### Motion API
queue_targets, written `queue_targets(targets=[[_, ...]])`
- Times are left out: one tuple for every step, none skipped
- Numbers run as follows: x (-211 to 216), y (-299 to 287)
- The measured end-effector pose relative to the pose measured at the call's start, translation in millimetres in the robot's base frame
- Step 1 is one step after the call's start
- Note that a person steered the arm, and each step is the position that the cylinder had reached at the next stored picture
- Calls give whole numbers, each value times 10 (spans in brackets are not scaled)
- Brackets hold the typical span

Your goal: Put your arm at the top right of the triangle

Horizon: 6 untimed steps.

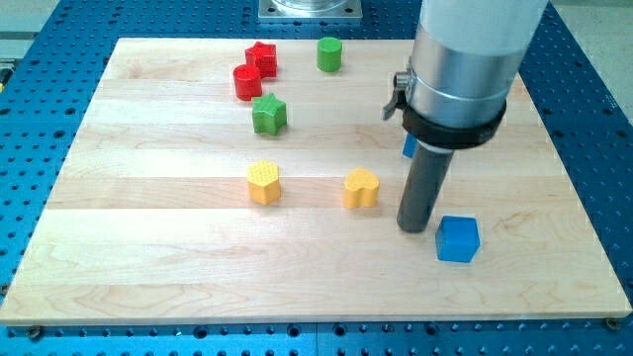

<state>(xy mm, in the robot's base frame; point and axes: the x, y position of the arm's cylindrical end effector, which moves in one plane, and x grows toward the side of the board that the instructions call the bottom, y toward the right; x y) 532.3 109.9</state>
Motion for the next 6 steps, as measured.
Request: queue_targets(targets=[[152, 345], [154, 758], [154, 1170], [-385, 1313], [-1367, 1253], [-1797, 605]])
